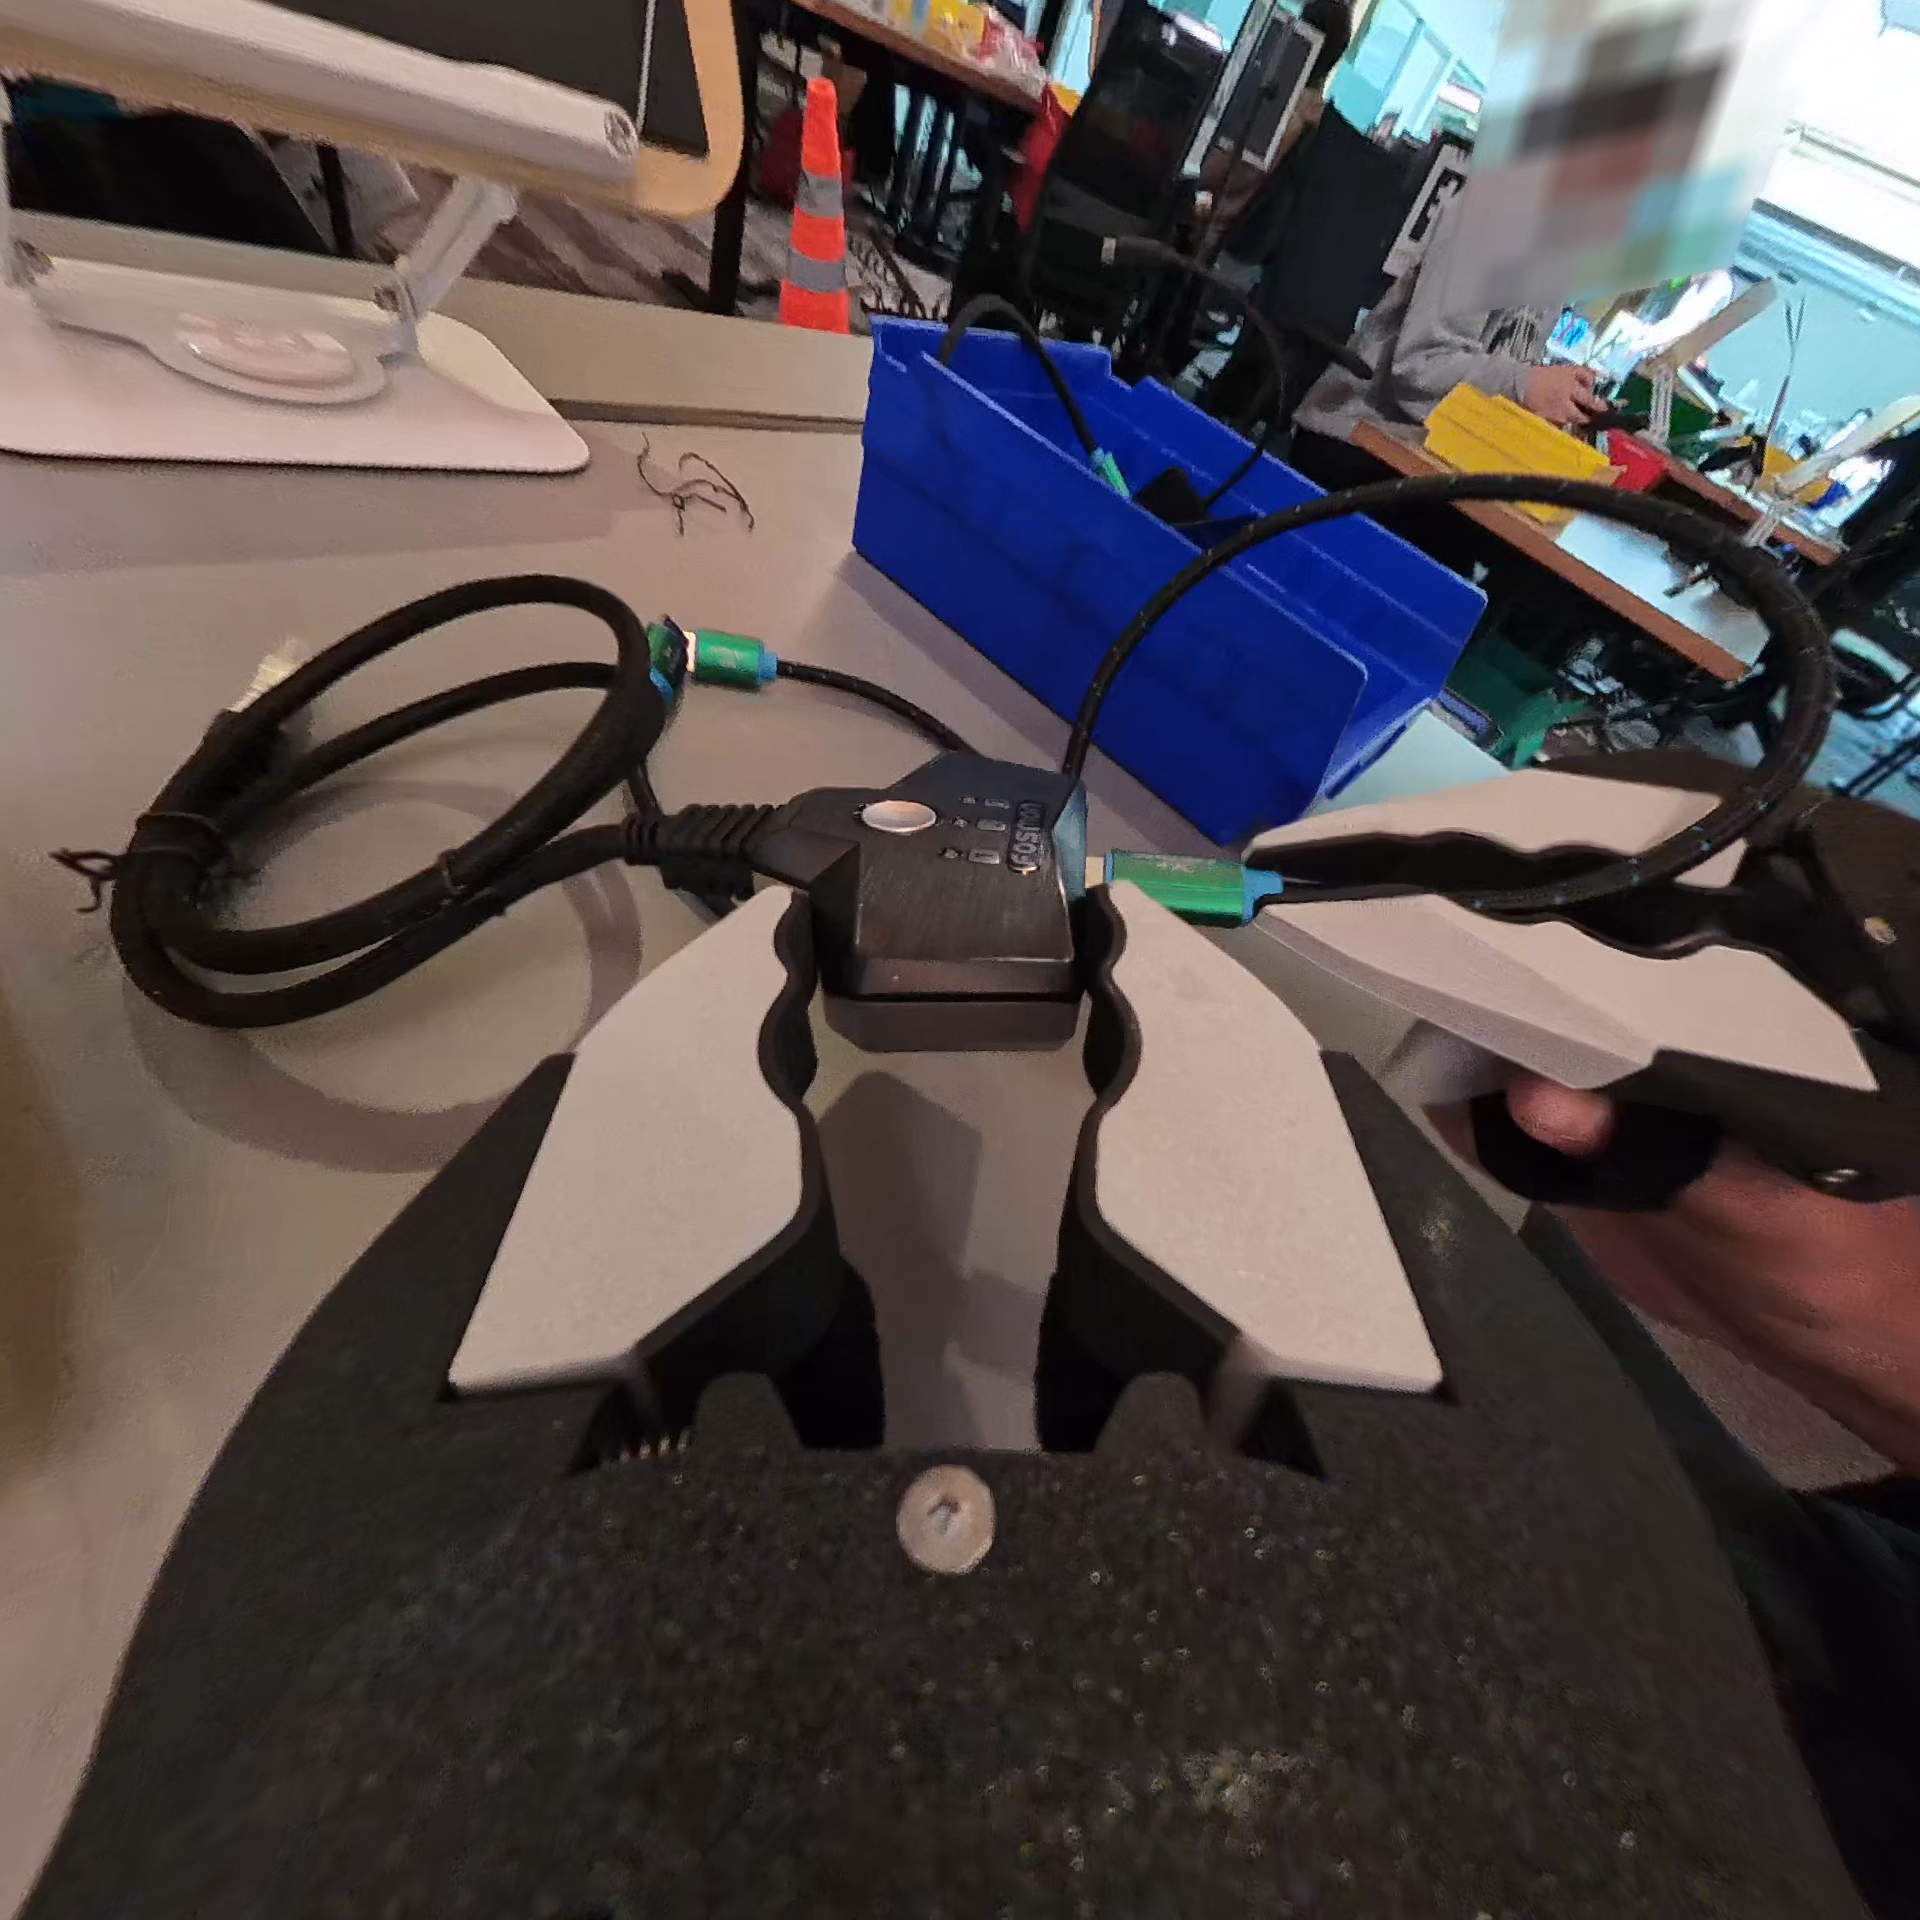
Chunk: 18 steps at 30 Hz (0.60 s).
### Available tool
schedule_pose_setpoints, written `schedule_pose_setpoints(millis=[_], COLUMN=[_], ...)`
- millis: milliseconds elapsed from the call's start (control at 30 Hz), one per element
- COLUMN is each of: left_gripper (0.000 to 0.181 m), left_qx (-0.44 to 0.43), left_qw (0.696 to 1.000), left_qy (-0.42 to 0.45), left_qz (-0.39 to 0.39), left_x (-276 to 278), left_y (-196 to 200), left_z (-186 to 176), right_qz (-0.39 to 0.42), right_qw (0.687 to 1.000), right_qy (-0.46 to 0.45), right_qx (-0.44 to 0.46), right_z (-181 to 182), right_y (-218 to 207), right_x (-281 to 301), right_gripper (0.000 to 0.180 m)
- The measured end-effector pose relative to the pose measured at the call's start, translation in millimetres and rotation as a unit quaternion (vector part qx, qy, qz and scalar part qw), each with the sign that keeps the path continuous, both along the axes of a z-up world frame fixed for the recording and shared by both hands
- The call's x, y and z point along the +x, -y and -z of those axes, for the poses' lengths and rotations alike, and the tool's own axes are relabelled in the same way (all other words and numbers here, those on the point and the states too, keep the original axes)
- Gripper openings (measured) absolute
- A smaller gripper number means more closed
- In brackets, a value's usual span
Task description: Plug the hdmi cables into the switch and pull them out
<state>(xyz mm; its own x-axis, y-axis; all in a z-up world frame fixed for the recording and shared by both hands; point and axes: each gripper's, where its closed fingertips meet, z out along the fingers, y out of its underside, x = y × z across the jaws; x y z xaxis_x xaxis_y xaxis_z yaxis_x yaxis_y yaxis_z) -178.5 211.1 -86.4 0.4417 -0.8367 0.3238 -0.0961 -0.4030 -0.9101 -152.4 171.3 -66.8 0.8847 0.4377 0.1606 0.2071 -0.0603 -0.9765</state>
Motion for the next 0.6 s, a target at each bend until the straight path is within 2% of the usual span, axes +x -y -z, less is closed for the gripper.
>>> schedule_pose_setpoints(millis=[33,67,100,200,367,433,600], left_gripper=[0.05,0.05,0.05,0.05,0.05,0.05,0.05], left_qx=[0.005,0.009,0.011,0.008,0.004,0.003,0.01], left_qw=[1.0,1.0,1.0,1.0,1.0,1.0,1.0], left_qy=[0.002,0.002,0.003,0.004,0.006,0.008,0.012], left_qz=[-0.005,-0.01,-0.014,-0.023,-0.027,-0.027,-0.023], left_x=[0.3,0.6,1.0,3.2,9.2,10.6,11.3], left_y=[-0.6,-1.0,-1.2,0.2,4.8,6.7,8.2], left_z=[-0.7,-0.3,0.5,4.2,7.7,7.9,6.7], right_qz=[0.01,0.019,0.026,0.052,0.064,0.08,0.078], right_qw=[0.999,0.997,0.994,0.987,0.983,0.984,0.986], right_qy=[-0.032,-0.06,-0.086,-0.136,-0.141,-0.135,-0.122], right_qx=[-0.019,-0.04,-0.057,-0.072,-0.097,-0.087,-0.085], right_z=[0.5,2.9,5.5,9.3,21.2,20.6,20.1], right_y=[-0.6,-1.3,-1.3,-1.6,-5.9,-6.6,-5.3], right_x=[0.8,1.3,1.8,5.9,3.6,9.5,10.0], right_gripper=[0.014,0.028,0.031,0.031,0.03,0.02,0.02])
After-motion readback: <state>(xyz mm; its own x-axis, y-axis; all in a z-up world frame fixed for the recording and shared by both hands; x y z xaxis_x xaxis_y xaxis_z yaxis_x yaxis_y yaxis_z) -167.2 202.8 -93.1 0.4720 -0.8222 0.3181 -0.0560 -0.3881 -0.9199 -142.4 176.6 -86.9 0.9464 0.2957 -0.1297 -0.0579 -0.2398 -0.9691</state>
